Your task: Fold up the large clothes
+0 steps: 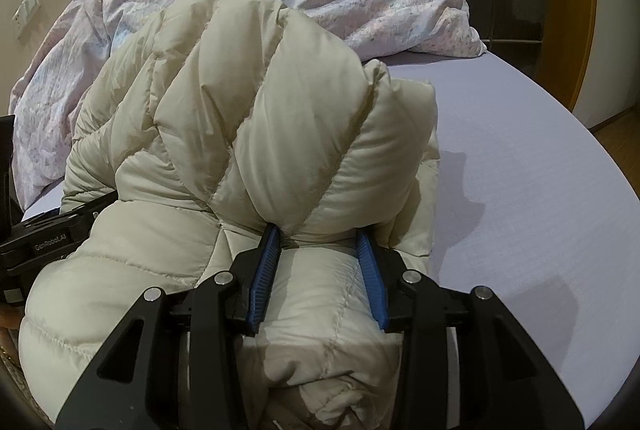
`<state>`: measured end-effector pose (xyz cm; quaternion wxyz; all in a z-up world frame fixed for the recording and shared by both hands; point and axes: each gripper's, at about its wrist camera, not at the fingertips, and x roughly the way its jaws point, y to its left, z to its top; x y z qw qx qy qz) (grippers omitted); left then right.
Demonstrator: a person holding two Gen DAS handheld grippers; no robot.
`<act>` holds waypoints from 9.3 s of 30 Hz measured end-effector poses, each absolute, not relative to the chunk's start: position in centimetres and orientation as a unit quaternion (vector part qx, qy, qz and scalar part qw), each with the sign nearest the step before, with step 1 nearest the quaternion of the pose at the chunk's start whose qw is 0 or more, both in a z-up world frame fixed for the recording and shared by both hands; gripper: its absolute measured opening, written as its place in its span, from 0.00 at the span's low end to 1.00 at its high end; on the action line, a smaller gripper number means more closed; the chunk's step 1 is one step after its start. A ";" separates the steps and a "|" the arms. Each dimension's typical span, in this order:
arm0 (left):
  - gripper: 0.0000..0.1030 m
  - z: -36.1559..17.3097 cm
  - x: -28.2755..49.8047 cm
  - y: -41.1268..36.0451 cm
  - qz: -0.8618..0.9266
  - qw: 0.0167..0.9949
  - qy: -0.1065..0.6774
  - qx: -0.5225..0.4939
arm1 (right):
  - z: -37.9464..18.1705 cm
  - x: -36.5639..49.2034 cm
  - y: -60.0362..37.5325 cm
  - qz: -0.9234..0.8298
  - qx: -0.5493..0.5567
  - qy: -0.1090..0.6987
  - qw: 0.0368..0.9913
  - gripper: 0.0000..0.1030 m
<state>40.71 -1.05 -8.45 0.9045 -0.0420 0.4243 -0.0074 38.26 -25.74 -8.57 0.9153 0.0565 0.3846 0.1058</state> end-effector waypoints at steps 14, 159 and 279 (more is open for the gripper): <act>0.97 -4.2 36.4 2.2 -0.033 0.909 0.407 -0.085 | -5.6 37.0 -30.0 0.135 0.127 0.396 0.899 0.82; 0.97 -6.6 34.7 14.6 0.089 0.910 0.402 -0.044 | -7.7 43.8 -5.8 0.227 -0.039 0.408 0.883 0.72; 0.98 0.0 7.8 5.7 0.077 0.908 0.399 -0.101 | 1.4 18.0 -14.3 0.243 0.017 0.421 0.874 0.93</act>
